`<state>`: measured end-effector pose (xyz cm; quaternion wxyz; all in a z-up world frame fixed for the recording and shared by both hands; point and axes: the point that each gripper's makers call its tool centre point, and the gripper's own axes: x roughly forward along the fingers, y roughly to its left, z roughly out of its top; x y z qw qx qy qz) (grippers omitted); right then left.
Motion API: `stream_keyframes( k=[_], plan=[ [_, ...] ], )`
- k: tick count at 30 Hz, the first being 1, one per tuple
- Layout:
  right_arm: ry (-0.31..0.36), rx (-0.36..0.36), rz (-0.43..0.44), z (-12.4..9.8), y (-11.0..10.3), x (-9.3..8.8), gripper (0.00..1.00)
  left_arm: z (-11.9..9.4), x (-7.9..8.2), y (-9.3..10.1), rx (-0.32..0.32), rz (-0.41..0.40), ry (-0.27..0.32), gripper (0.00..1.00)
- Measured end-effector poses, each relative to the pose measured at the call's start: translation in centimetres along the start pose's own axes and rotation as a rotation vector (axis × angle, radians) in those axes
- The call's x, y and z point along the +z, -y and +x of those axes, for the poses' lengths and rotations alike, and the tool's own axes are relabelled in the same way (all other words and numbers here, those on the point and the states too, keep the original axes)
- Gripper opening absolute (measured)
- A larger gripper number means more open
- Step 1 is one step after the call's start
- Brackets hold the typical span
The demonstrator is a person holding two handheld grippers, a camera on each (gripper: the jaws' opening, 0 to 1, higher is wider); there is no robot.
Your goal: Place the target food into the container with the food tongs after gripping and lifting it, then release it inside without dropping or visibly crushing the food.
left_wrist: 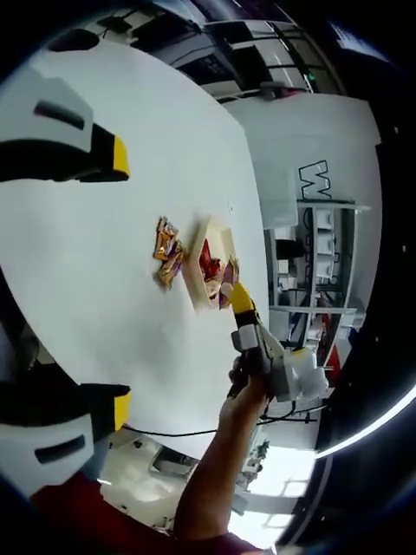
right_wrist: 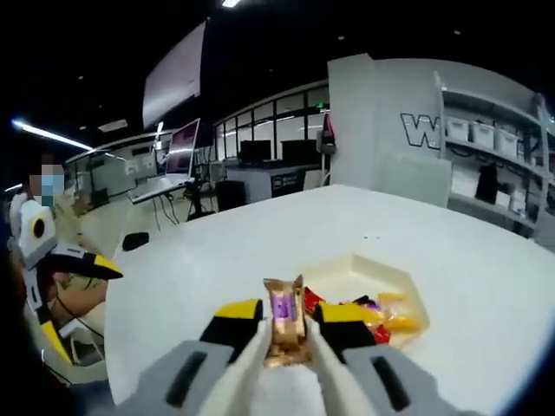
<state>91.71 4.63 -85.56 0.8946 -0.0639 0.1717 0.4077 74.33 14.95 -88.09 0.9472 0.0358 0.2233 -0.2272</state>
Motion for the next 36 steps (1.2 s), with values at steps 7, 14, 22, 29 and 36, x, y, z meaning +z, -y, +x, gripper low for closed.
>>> stream_keyframes(
  k=[7,14,22,29,36],
  plan=[
    [-0.008,-0.03,0.008,1.0,1.3,0.4,0.18,0.0,0.1,-0.2,0.003,-0.002,0.001,0.94],
    [-0.014,-0.043,0.021,1.9,1.9,0.6,0.18,0.0,0.0,-0.4,0.006,-0.006,0.001,0.95],
    [-0.026,-0.052,0.02,3.0,2.5,0.7,0.18,0.0,0.0,-0.6,0.006,-0.01,0.003,0.95],
    [-0.033,-0.065,0.025,3.7,3.2,0.9,0.18,0.0,0.0,-0.5,0.002,-0.01,0.004,0.95],
    [0.0,-0.096,-0.003,4.6,3.9,2.0,0.22,-0.1,0.0,-0.7,0.004,-0.009,0.002,0.95]
  ],
)
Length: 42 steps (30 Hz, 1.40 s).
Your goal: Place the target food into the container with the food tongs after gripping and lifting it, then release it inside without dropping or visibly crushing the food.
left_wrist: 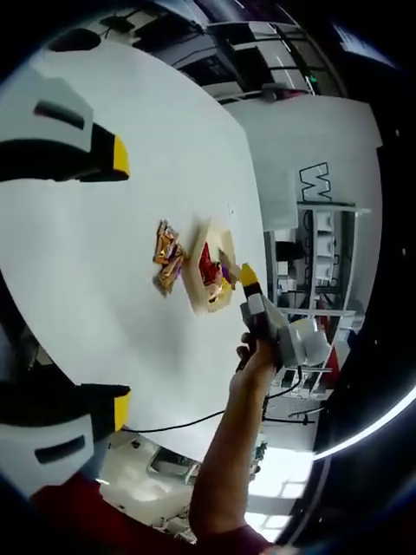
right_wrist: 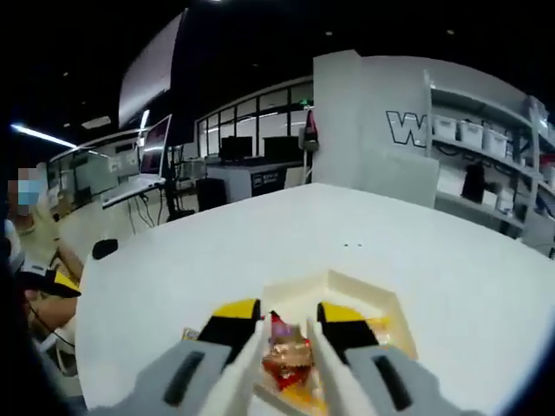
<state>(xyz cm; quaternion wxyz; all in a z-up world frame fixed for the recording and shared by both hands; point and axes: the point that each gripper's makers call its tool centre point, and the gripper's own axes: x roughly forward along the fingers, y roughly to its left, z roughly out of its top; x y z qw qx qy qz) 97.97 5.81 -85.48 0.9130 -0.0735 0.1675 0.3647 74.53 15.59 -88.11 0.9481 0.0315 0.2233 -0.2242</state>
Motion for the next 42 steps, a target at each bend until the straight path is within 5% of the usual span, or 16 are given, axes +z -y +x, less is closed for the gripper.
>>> stream_keyframes(
  k=[24,42],
  plan=[
    [0.03,-0.005,0.01,-1.8,0.1,1.0,0.23,-0.4,-0.1,0.0,0.002,0.005,0.002,0.95],
    [0.019,0.022,0.036,-3.1,-1.5,-0.7,0.23,-0.5,0.1,0.4,-0.003,0.008,0.011,0.94]
  ],
)
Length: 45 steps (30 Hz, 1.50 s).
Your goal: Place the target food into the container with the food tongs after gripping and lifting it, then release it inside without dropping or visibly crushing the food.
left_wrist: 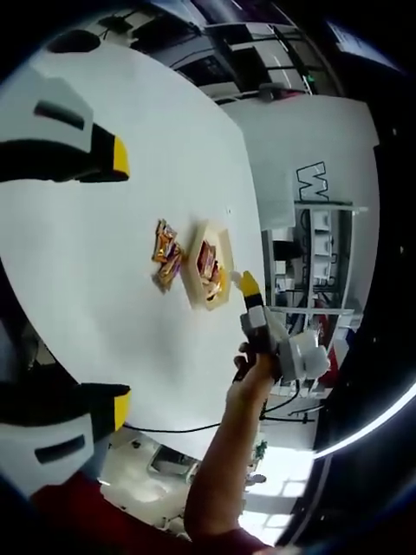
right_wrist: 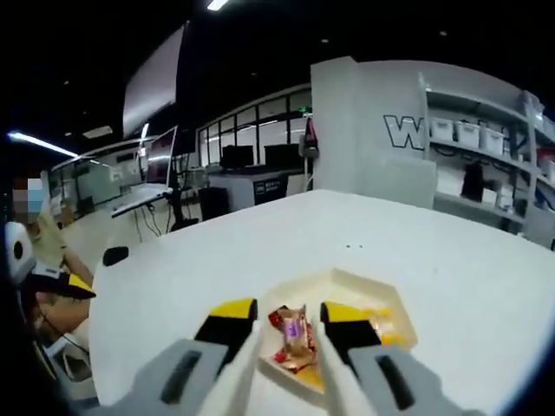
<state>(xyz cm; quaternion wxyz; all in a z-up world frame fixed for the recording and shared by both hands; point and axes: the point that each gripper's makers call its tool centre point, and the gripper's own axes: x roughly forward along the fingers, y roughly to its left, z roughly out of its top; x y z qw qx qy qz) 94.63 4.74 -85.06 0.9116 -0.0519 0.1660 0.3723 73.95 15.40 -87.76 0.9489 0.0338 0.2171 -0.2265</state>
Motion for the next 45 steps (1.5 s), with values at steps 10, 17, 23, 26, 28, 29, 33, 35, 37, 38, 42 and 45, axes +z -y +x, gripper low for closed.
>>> stream_keyframes(
  k=[10,17,23,26,28,29,33,35,37,38,42,45],
  plan=[
    [-0.009,0.016,0.035,-0.5,-0.9,-1.3,0.23,0.0,0.0,0.2,-0.003,0.004,0.0,0.94],
    [-0.027,0.044,0.034,-0.5,-2.6,-2.6,0.24,0.2,0.0,0.5,-0.009,0.005,-0.003,0.94],
    [-0.046,0.072,0.05,-0.2,-3.4,-3.7,0.24,0.2,0.0,0.5,-0.011,0.009,-0.005,0.94],
    [-0.054,0.08,0.054,-0.2,-3.7,-4.0,0.24,0.2,-0.1,0.4,-0.01,0.006,-0.006,0.94],
    [-0.054,0.083,0.054,-0.2,-3.9,-4.1,0.24,0.2,-0.1,0.4,-0.008,0.004,-0.005,0.95],
    [-0.056,0.088,0.054,-0.2,-4.1,-4.2,0.24,0.2,-0.2,0.4,-0.01,0.003,-0.005,0.95],
    [-0.067,0.104,0.044,0.1,-5.0,-4.7,0.24,0.2,-0.3,0.5,-0.009,0.006,-0.01,0.95],
    [-0.074,0.112,0.036,0.2,-5.5,-5.0,0.24,0.2,-0.3,0.5,-0.01,0.007,-0.011,0.95],
    [-0.079,0.117,0.032,0.4,-5.9,-5.3,0.24,0.2,-0.2,0.5,-0.01,0.008,-0.01,0.95],
    [-0.082,0.121,0.028,0.5,-6.1,-5.4,0.24,0.2,-0.2,0.6,-0.011,0.009,-0.01,0.95],
    [-0.098,0.131,0.019,0.8,-6.7,-5.9,0.24,0.1,-0.1,0.5,-0.009,0.014,-0.009,0.95],
    [-0.11,0.137,0.008,1.1,-7.2,-6.5,0.24,0.0,0.0,0.3,-0.006,0.01,-0.007,0.95]
  ],
)
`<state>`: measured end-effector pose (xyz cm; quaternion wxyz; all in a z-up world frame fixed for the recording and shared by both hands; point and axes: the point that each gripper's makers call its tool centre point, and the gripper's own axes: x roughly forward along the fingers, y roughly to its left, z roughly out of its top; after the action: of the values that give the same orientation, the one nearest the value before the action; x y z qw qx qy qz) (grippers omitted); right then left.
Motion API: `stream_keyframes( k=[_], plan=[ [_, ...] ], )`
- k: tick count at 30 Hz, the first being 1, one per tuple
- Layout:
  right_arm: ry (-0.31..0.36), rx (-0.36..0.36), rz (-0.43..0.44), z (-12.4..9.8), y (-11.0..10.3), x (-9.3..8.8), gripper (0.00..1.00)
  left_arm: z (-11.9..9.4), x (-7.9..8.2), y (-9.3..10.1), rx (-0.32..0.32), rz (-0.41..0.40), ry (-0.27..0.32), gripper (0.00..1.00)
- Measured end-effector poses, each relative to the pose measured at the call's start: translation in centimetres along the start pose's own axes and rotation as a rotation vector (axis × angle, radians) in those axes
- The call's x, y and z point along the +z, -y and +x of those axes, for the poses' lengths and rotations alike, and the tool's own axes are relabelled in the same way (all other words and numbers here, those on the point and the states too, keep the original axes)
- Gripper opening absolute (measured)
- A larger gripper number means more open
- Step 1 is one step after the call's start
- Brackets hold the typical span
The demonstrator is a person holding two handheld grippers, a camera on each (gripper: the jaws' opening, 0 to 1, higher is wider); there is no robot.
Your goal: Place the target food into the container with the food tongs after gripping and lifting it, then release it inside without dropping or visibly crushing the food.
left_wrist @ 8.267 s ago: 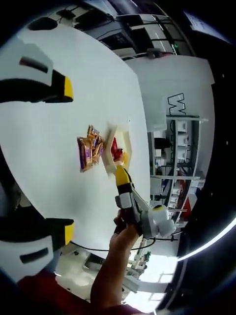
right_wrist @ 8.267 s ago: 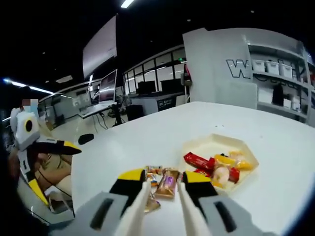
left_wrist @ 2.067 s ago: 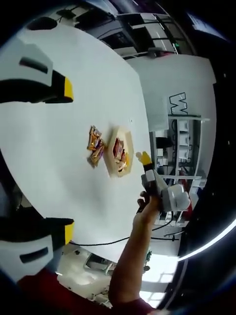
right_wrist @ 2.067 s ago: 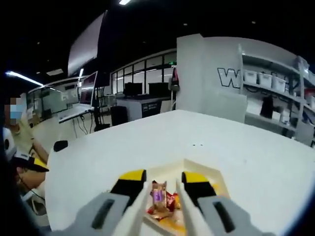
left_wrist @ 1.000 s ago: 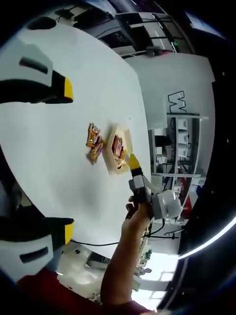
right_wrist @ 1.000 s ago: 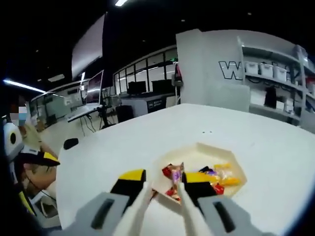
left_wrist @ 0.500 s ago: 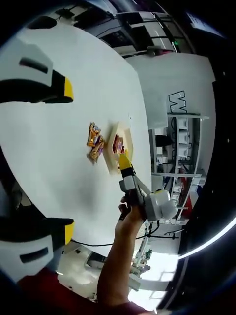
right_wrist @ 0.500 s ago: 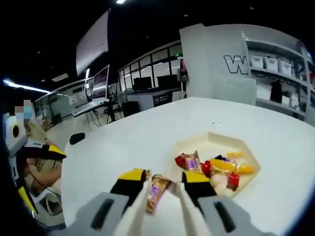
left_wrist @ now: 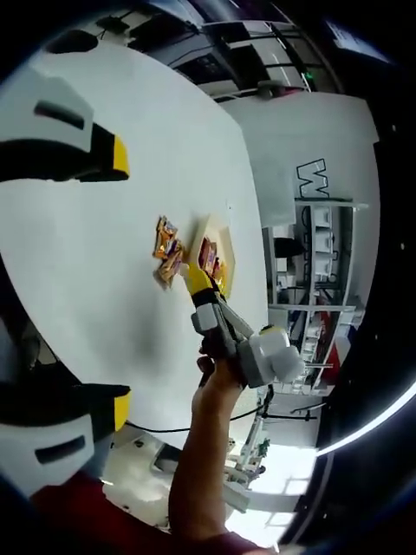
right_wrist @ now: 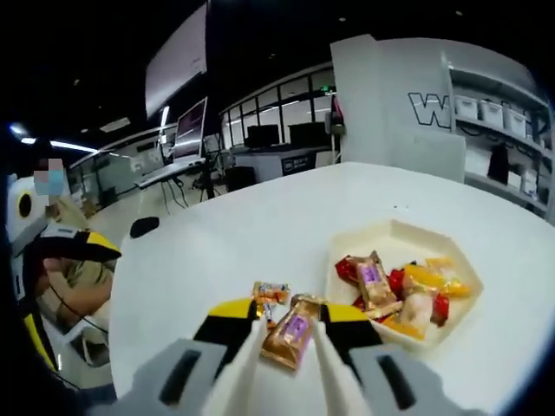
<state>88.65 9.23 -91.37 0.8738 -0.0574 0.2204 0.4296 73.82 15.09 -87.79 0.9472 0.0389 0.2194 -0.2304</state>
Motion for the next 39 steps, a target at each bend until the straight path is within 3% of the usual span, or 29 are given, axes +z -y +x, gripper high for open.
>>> stream_keyframes(
  k=[11,20,28,31,34,39],
  plan=[
    [-0.052,-0.007,-0.07,0.7,-0.7,-1.7,0.22,-0.3,-0.2,-0.2,0.006,-0.001,-0.002,0.95],
    [-0.072,0.025,-0.015,-1.1,-0.8,-2.5,0.2,-0.1,-0.4,0.0,0.002,-0.002,-0.005,0.94],
    [-0.143,0.082,-0.072,-2.4,-1.5,-3.6,0.24,0.1,-0.1,0.5,-0.006,0.007,-0.004,0.94],
    [-0.091,0.041,-0.16,-2.2,-0.9,-2.6,0.25,0.1,-0.1,0.4,-0.005,0.008,-0.005,0.94],
    [-0.091,0.058,-0.107,-1.9,-1.5,-2.5,0.25,0.1,-0.1,0.5,-0.005,0.009,-0.007,0.94],
    [-0.065,0.017,-0.105,-0.7,-1.2,-2.1,0.25,0.0,-0.1,0.4,-0.002,0.01,-0.009,0.94]
  ],
)
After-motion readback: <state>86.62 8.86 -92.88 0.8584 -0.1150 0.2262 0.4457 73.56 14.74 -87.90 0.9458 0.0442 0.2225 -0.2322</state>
